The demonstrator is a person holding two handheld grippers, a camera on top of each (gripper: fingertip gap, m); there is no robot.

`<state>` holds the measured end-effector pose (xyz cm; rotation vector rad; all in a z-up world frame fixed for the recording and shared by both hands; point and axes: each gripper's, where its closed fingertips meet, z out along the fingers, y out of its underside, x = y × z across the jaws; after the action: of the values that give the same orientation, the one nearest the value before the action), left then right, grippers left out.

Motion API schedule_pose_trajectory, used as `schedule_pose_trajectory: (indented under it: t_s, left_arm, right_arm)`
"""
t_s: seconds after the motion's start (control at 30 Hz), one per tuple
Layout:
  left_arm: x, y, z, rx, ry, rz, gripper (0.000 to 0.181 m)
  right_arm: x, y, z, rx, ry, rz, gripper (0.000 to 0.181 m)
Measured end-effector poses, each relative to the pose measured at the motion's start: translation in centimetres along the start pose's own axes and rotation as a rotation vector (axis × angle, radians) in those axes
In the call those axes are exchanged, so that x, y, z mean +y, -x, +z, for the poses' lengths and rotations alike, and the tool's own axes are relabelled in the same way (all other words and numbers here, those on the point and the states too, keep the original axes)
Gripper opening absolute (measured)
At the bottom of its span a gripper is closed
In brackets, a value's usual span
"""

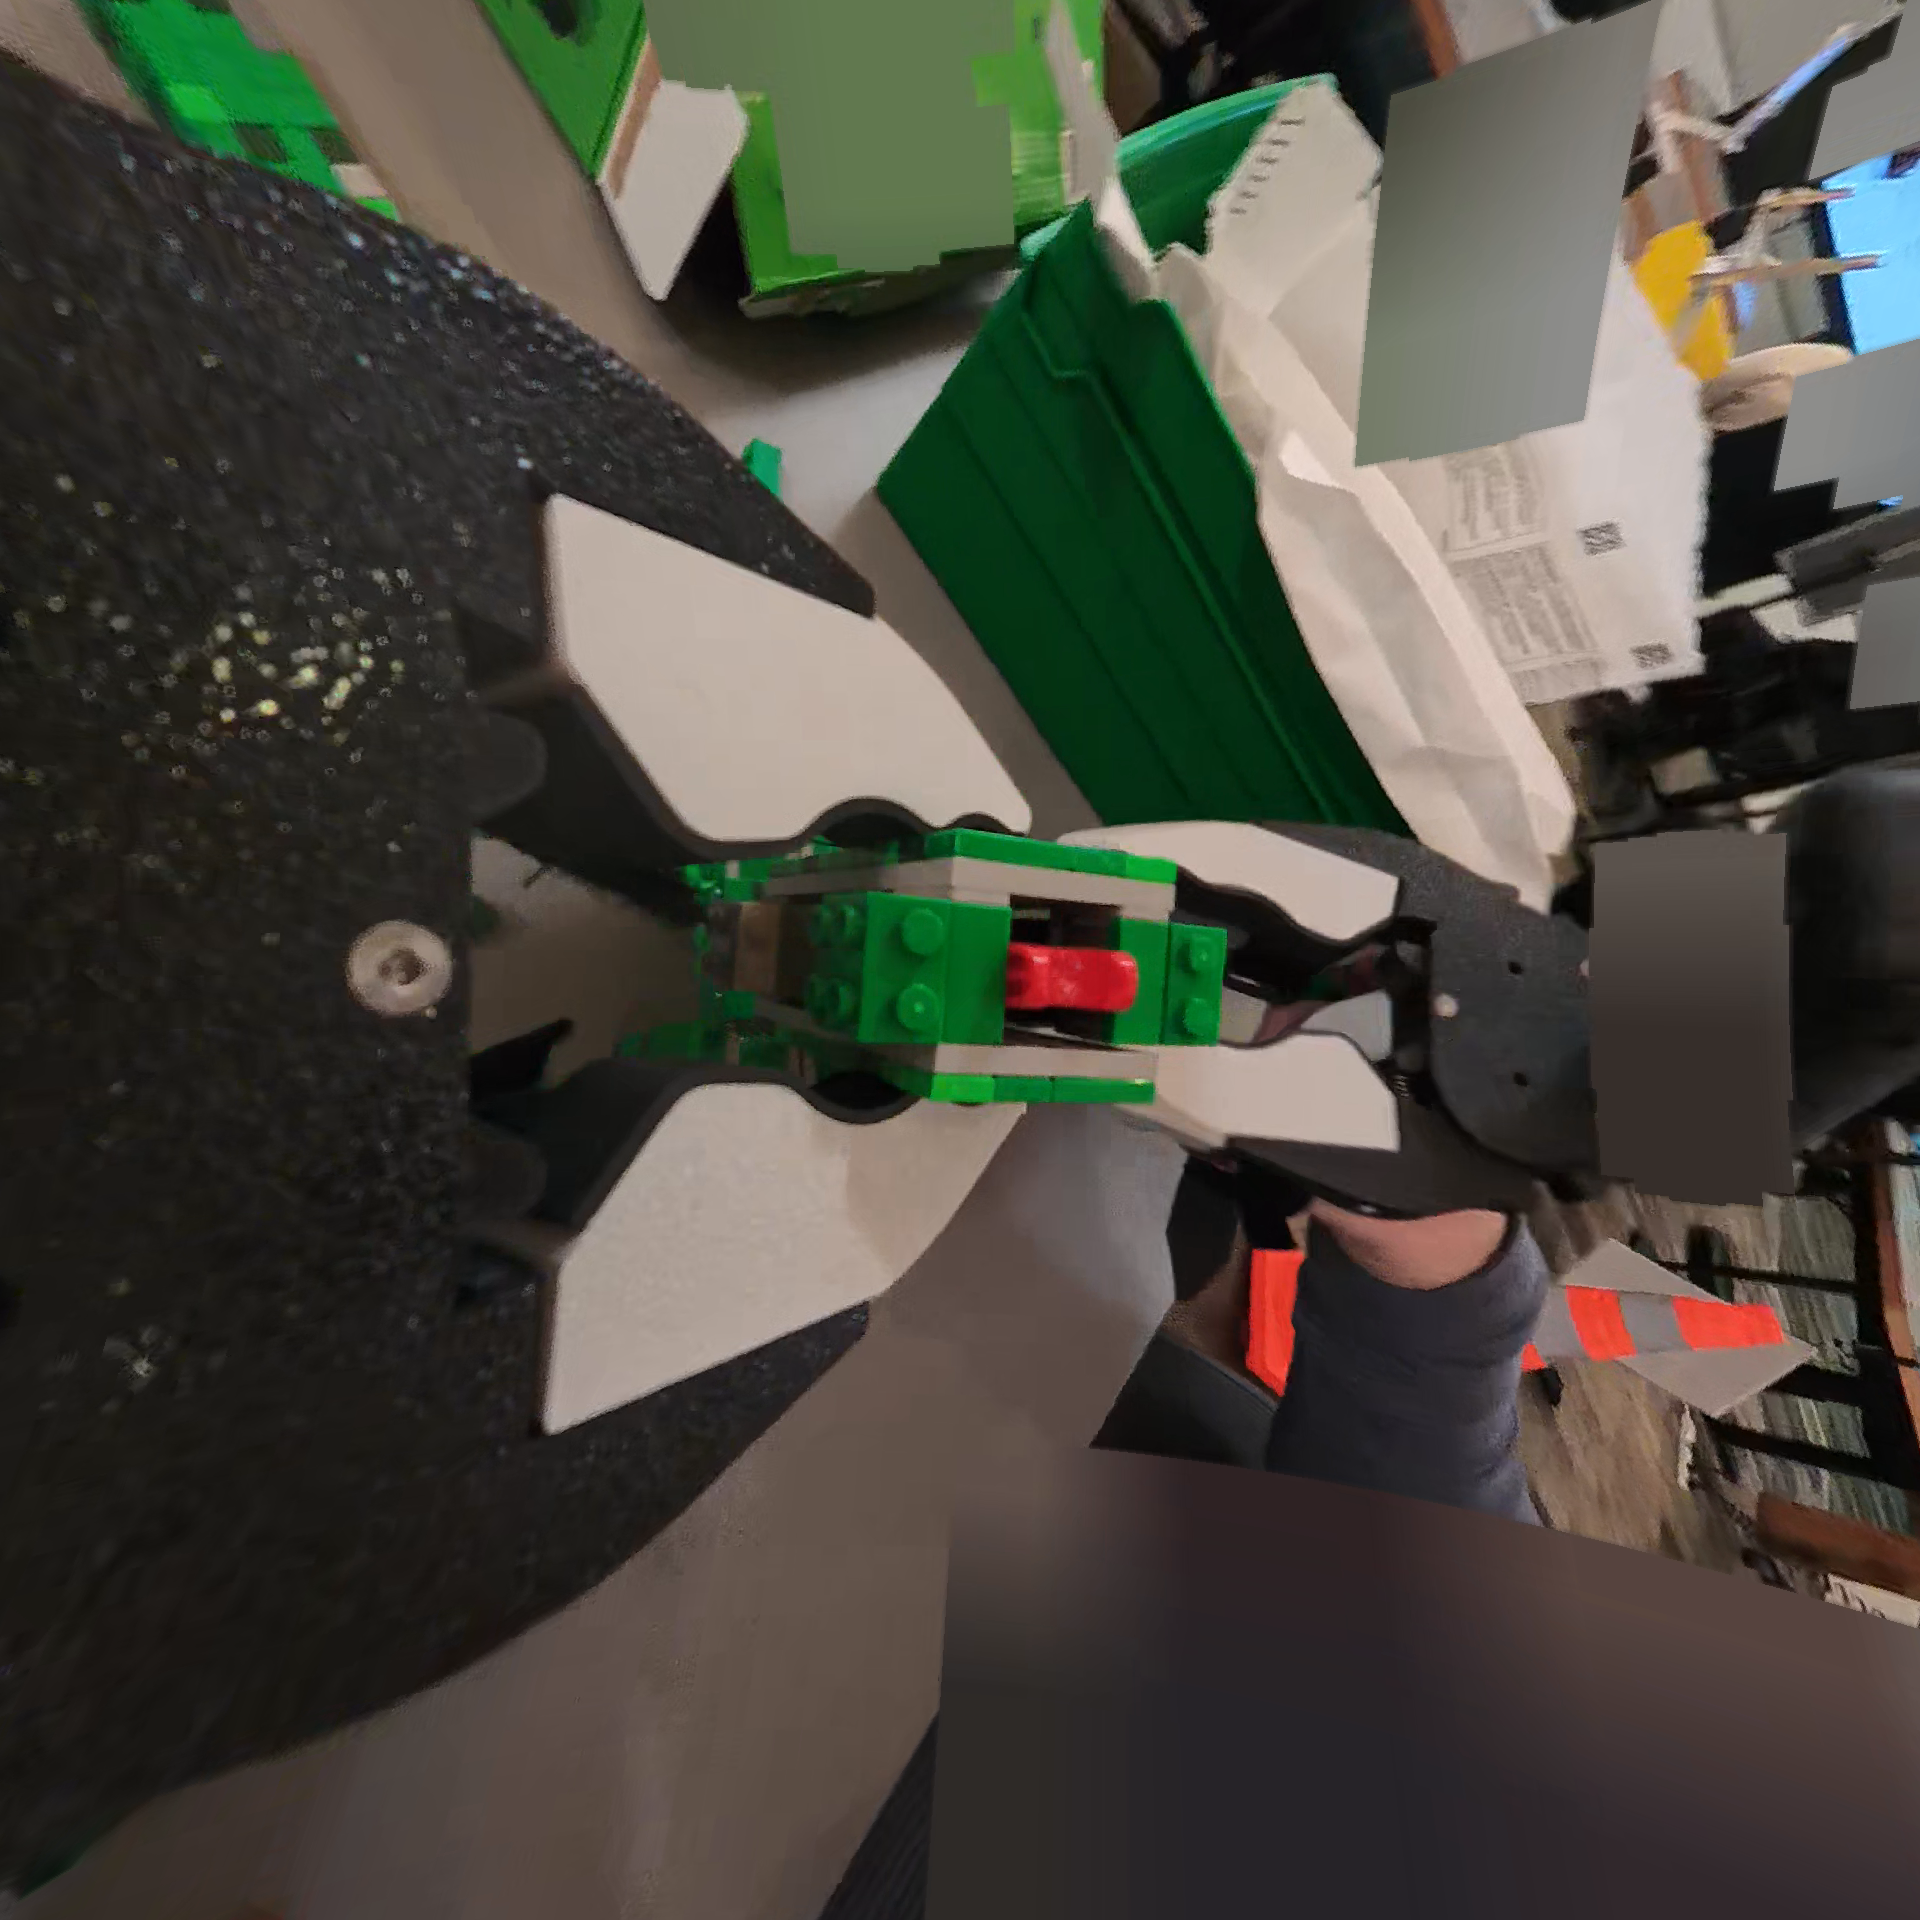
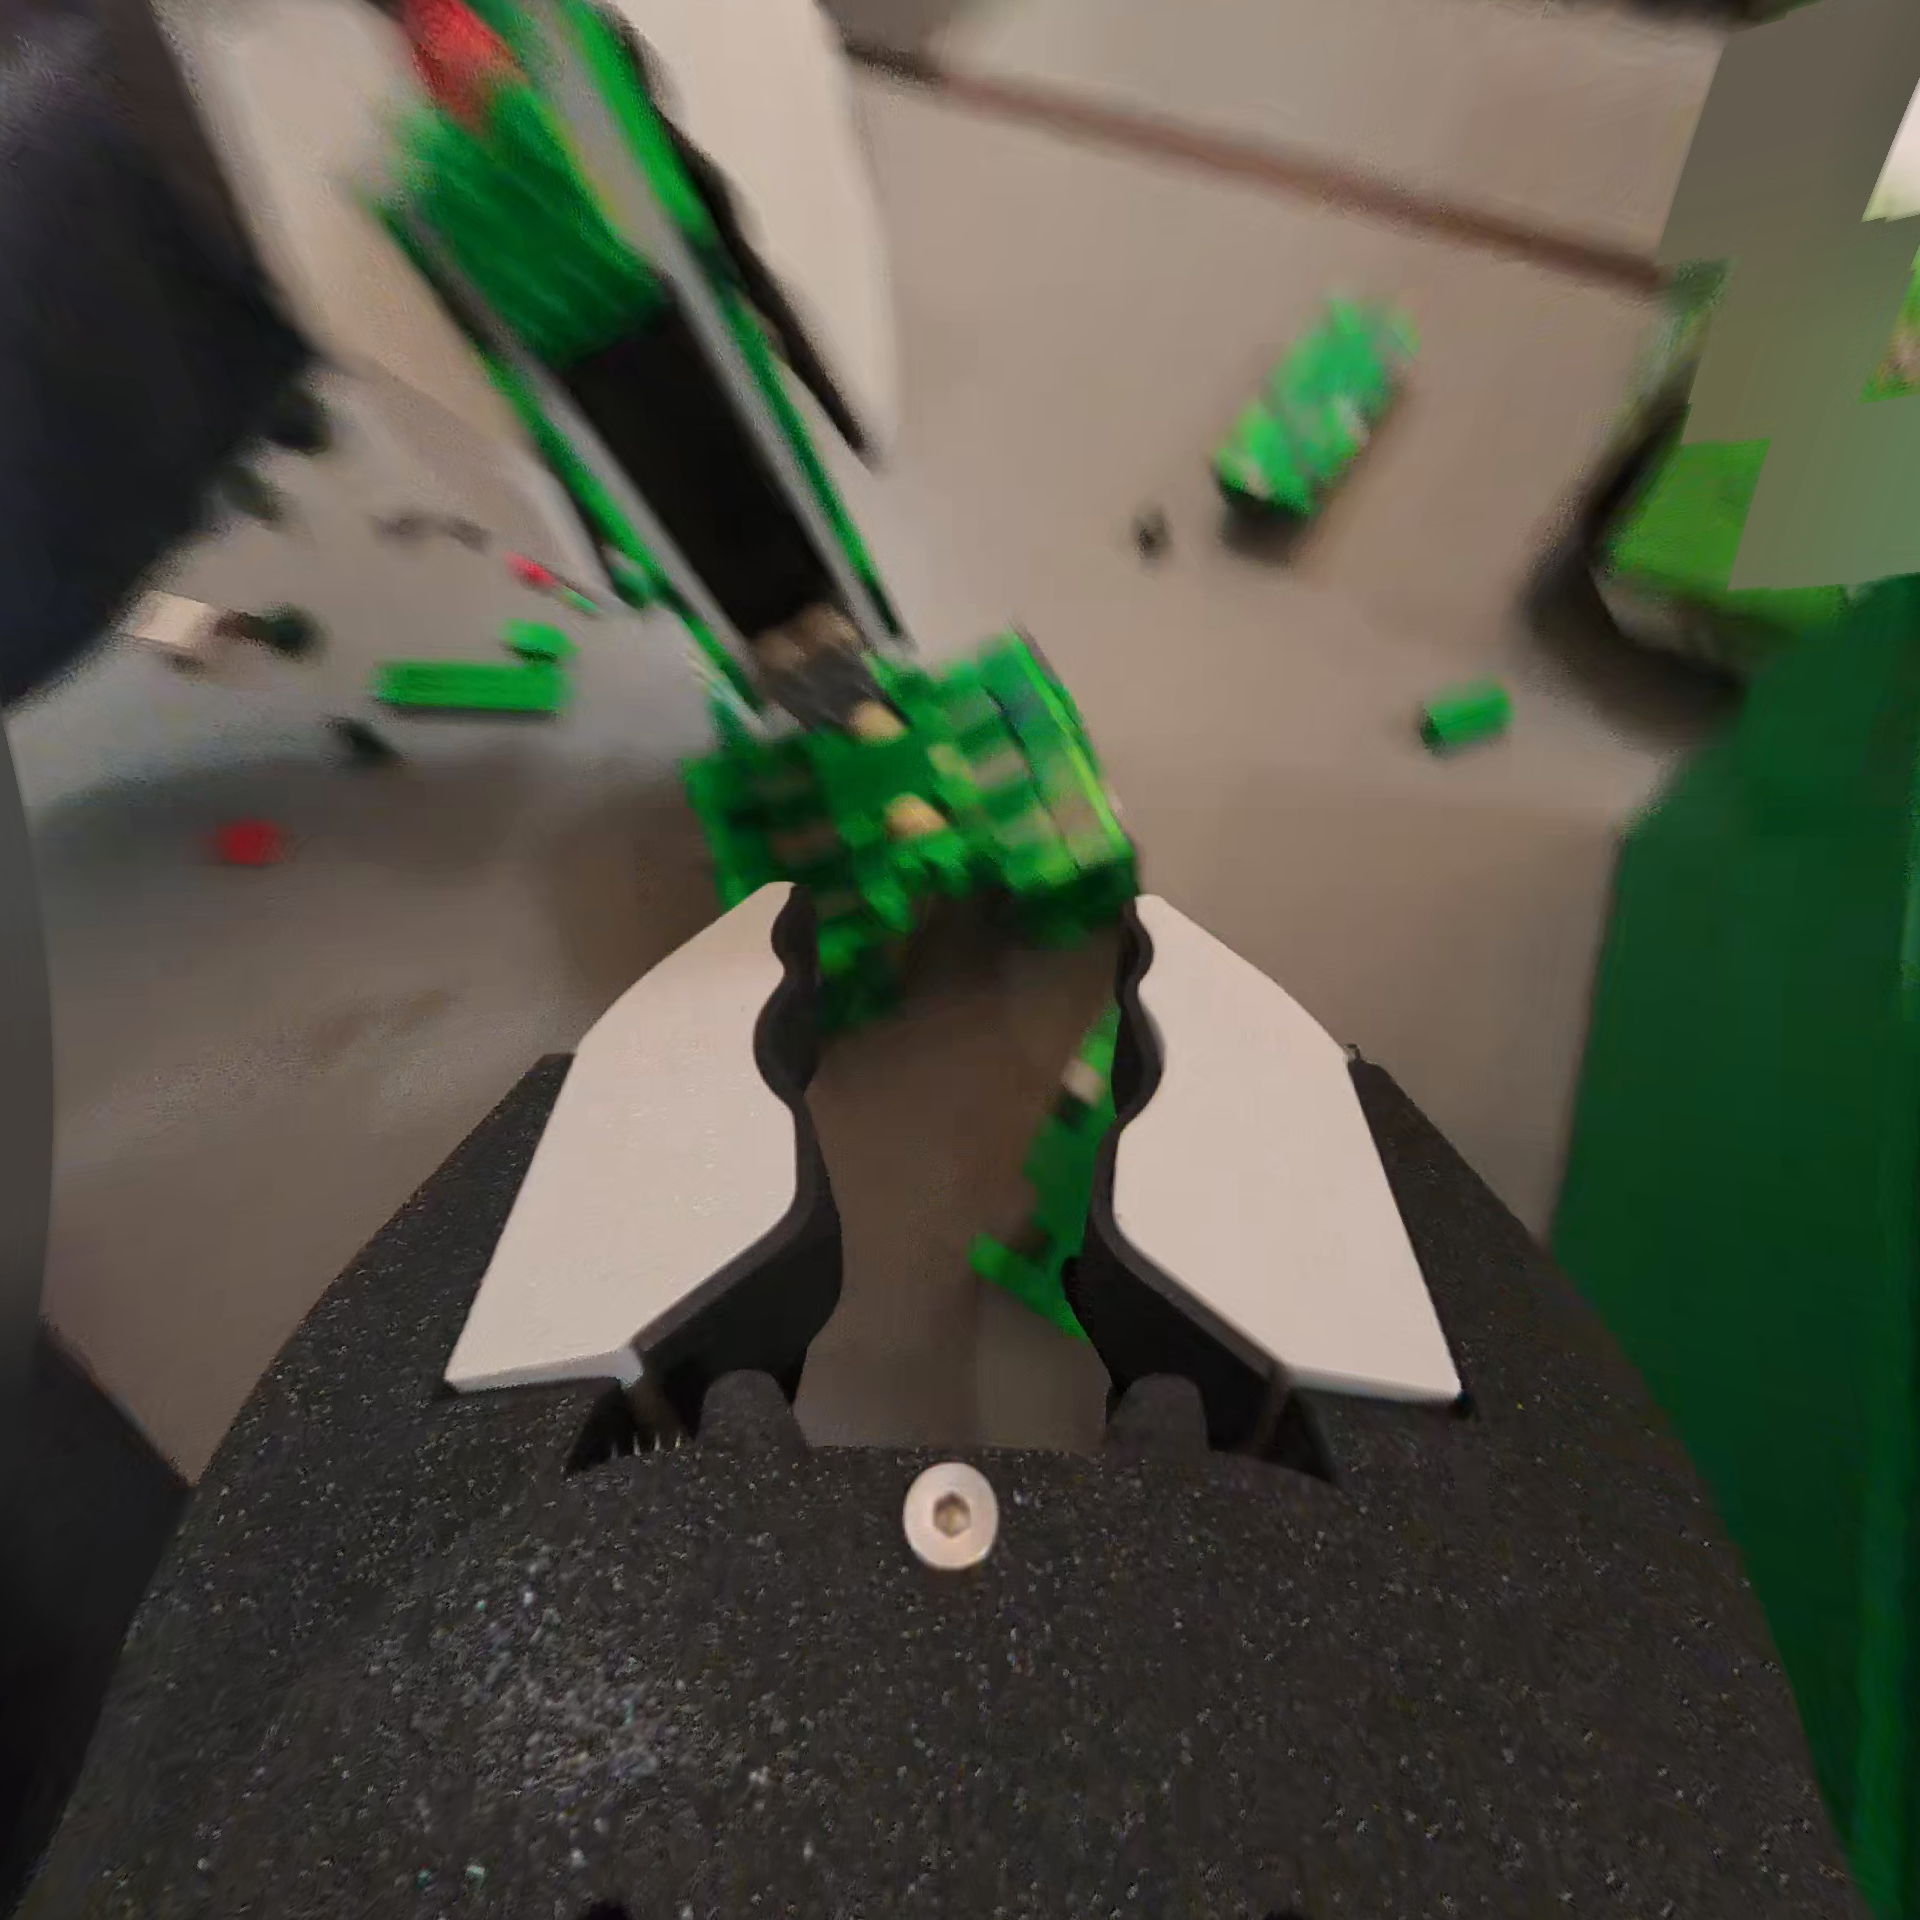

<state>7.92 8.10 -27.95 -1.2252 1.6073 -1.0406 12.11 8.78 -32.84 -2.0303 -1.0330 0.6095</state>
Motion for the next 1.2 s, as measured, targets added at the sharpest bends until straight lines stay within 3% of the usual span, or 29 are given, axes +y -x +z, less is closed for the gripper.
schedule_pose_trajectory:
  t_s: [0.1, 0.23, 0.43, 0.6, 0.73, 0.87, 1.0, 1.2]
  left_arm:
    - [-1.5, -1.0, -0.3, 0.063, -0.097, 0.028, 0.040]
    - [-3.7, -2.1, -0.8, 0.153, -0.232, -0.002, 0.039]
    - [-4.0, -2.0, -0.7, 0.159, -0.239, -0.033, 0.040]
    - [-4.4, 0.0, -0.8, 0.068, -0.283, -0.120, 0.046]
    - [-3.6, 3.0, -0.5, -0.081, -0.280, -0.252, 0.067]
    - [-2.8, 4.9, -0.1, -0.172, -0.287, -0.372, 0.075]
    - [-2.6, 5.3, 0.2, -0.153, -0.325, -0.519, 0.089]
    - [-2.0, 5.9, -0.7, -0.155, -0.398, -0.639, 0.084]
  right_arm:
    - [-3.7, 3.3, -0.6, -0.161, -0.155, -0.123, 0.054]
    - [-5.4, 5.2, 0.4, -0.251, -0.209, -0.230, 0.053]
    - [-6.4, 6.3, 1.2, -0.313, -0.264, -0.252, 0.039]
    - [-7.4, 4.8, 1.3, -0.233, -0.337, -0.196, 0.038]
    - [-8.1, 2.2, 1.1, -0.081, -0.388, -0.156, 0.037]
    - [-8.3, 0.7, 1.0, 0.052, -0.407, -0.197, 0.037]
    - [-8.5, 0.0, 1.0, 0.143, -0.440, -0.281, 0.037]
    - [-9.3, -0.9, 0.2, 0.252, -0.526, -0.364, 0.036]
